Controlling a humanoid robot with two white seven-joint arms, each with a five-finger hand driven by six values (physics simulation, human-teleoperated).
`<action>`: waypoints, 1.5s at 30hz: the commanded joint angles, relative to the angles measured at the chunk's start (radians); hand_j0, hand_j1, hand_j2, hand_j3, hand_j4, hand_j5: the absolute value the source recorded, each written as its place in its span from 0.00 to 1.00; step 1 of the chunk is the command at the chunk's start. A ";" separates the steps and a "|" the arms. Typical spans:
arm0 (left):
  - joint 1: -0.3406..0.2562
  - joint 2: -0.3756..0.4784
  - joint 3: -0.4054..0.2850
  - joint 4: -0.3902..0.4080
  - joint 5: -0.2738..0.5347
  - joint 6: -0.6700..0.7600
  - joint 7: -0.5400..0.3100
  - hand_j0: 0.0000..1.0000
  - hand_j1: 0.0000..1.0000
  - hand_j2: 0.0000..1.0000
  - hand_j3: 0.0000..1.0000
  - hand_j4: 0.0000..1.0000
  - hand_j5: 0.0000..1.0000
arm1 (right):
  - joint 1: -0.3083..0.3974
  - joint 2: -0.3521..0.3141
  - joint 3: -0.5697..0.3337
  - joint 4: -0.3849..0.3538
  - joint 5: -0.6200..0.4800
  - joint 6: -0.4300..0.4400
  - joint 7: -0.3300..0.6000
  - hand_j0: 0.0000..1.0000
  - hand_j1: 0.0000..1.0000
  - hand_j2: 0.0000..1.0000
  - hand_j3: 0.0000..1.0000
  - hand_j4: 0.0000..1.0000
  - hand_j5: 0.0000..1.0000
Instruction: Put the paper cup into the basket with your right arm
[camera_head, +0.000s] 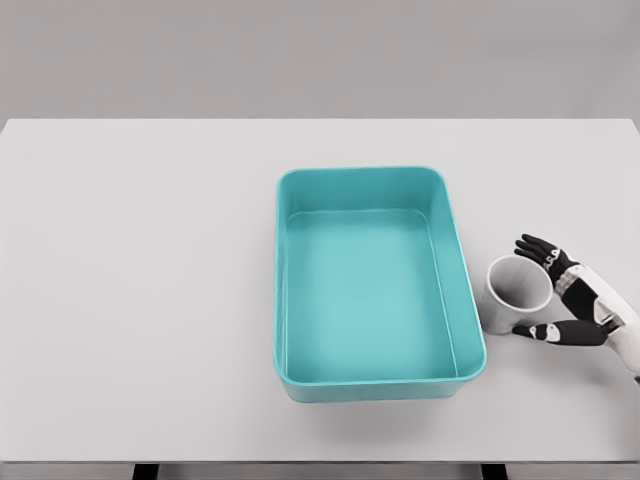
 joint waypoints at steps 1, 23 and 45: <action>0.000 0.000 0.001 0.000 0.000 0.000 0.000 1.00 1.00 1.00 1.00 1.00 1.00 | 0.000 0.001 0.002 -0.003 -0.007 0.001 0.000 1.00 1.00 1.00 1.00 1.00 1.00; 0.000 0.000 0.001 0.000 0.000 0.000 0.000 1.00 1.00 1.00 1.00 1.00 1.00 | -0.023 0.018 0.059 -0.004 -0.005 -0.004 0.000 1.00 1.00 1.00 1.00 1.00 1.00; 0.000 0.000 0.001 0.000 0.000 0.000 0.000 1.00 1.00 1.00 1.00 1.00 1.00 | -0.041 0.024 0.042 -0.061 -0.005 0.016 0.000 0.44 0.44 0.44 0.44 0.44 0.44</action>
